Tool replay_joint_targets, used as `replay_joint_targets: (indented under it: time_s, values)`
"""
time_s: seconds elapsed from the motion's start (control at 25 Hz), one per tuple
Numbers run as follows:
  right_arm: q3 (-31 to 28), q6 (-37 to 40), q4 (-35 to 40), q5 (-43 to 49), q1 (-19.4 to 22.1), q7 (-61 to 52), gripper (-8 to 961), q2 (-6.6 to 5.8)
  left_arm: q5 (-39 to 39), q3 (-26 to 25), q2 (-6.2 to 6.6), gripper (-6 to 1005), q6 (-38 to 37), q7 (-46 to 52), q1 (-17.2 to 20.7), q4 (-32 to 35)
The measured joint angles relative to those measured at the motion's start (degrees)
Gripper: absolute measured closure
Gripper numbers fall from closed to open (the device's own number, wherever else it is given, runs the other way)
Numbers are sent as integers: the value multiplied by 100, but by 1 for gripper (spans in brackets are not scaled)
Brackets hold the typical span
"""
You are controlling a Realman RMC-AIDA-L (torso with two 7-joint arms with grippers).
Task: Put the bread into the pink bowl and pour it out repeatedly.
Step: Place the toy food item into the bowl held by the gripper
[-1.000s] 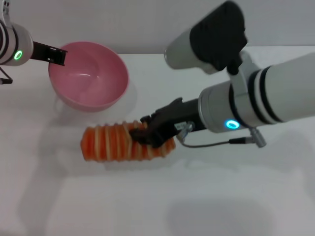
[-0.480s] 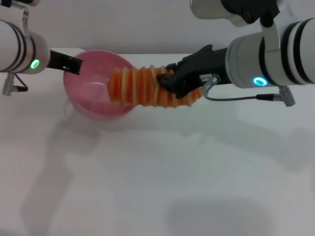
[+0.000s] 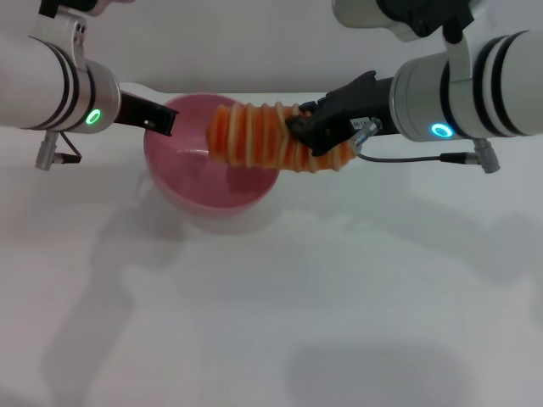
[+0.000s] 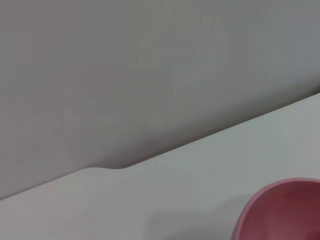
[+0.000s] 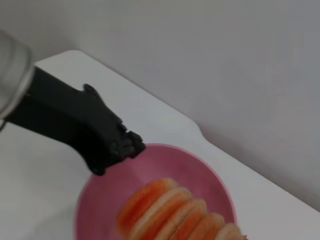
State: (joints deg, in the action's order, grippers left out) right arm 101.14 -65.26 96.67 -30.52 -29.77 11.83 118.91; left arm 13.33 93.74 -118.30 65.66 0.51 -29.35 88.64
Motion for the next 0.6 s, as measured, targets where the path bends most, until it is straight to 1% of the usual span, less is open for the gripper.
replay_joint_targets:
  time_s: [0.28,0.48,0.52,0.6]
  values:
    - [-43,366,-529,-4,-114,-28,784,6,16,9,11,970,-1,2,-1,37]
    - [-164,555,-522,-40,-53,-37,668,10,139,13,6,970,-15,-4,3,40]
    - [-177,565,-517,-44,-55,-38,627,10,139,13,6,969,-15,-4,3,40]
    - [-191,575,-514,-48,-69,-39,546,12,453,14,12,969,-156,-52,61,34]
